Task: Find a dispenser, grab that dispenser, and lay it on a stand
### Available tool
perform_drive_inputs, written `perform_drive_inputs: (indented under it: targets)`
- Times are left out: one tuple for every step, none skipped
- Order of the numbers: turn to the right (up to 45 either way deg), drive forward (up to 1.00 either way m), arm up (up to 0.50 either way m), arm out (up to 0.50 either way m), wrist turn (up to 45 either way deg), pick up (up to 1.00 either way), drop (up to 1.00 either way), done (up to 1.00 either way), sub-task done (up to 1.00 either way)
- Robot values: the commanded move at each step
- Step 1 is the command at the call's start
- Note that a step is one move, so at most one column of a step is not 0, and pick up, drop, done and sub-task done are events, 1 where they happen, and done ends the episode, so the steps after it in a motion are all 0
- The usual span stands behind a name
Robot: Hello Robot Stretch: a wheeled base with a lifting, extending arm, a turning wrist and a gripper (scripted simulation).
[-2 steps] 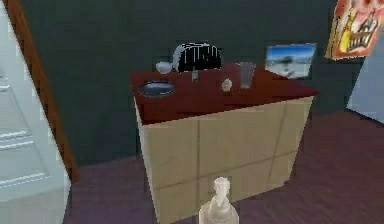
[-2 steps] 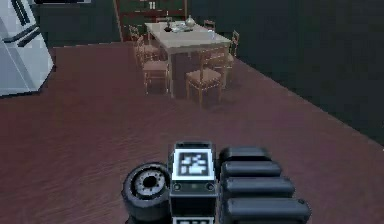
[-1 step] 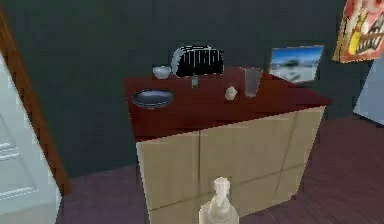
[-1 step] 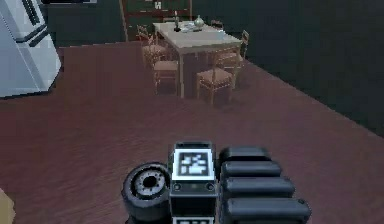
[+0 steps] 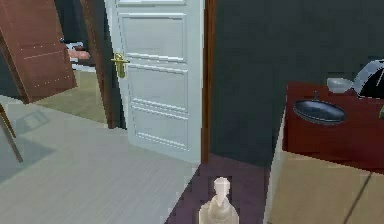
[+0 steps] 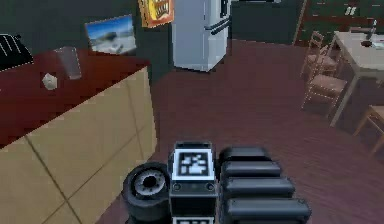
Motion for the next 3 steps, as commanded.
perform_drive_inputs:
  targets:
    - [-18.0, 0.0, 0.0, 0.0, 0.0, 0.0, 0.0, 0.0, 0.0]
    - [0.0, 0.45, 0.0, 0.0, 0.0, 0.0, 0.0, 0.0, 0.0]
    - [-45.0, 0.0, 0.0, 0.0, 0.0, 0.0, 0.0, 0.0, 0.0]
